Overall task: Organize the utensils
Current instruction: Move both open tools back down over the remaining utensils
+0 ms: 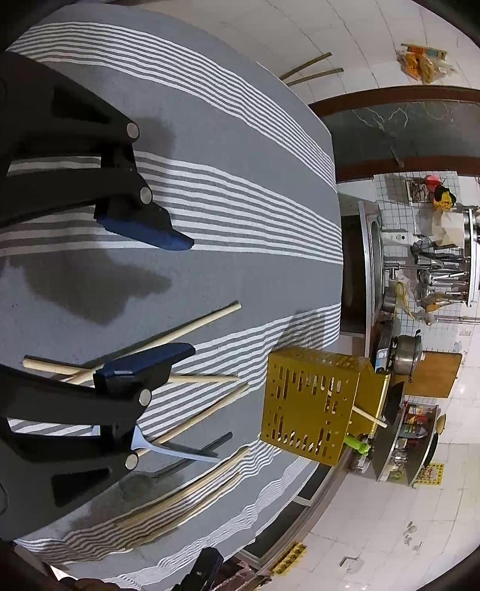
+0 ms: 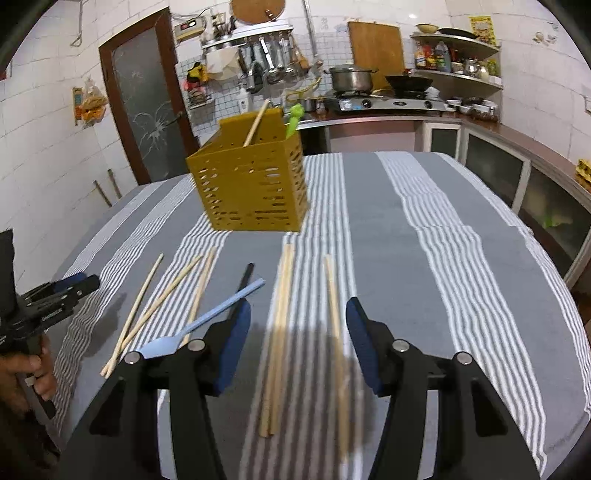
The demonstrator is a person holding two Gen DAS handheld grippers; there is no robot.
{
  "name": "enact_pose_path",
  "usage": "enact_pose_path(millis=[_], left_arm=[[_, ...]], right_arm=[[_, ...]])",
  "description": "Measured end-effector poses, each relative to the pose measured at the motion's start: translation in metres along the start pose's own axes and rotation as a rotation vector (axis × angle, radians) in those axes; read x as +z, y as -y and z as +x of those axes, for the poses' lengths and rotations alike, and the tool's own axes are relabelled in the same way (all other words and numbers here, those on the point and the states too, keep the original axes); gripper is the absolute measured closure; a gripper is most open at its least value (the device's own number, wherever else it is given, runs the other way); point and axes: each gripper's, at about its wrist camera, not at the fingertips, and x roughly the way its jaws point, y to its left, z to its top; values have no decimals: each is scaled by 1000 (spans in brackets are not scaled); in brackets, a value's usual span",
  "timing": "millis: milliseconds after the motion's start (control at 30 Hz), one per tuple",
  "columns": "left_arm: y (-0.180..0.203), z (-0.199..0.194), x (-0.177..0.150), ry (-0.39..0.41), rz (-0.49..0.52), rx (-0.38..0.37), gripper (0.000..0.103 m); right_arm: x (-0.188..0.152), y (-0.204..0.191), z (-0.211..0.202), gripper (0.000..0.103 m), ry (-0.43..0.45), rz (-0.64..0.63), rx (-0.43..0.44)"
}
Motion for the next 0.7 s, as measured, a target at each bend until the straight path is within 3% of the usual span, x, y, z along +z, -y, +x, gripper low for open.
enact_pose_path(millis=[300, 533, 700], left_arm=[[4, 25, 8, -47, 33, 7, 51], [8, 45, 16, -63, 67, 5, 50], [5, 65, 23, -103, 69, 4, 50]], right_arm=[[7, -25, 30, 53, -66, -36, -4], [15, -42, 73, 58, -153, -23, 56], [21, -45, 106, 69, -199, 2, 33]])
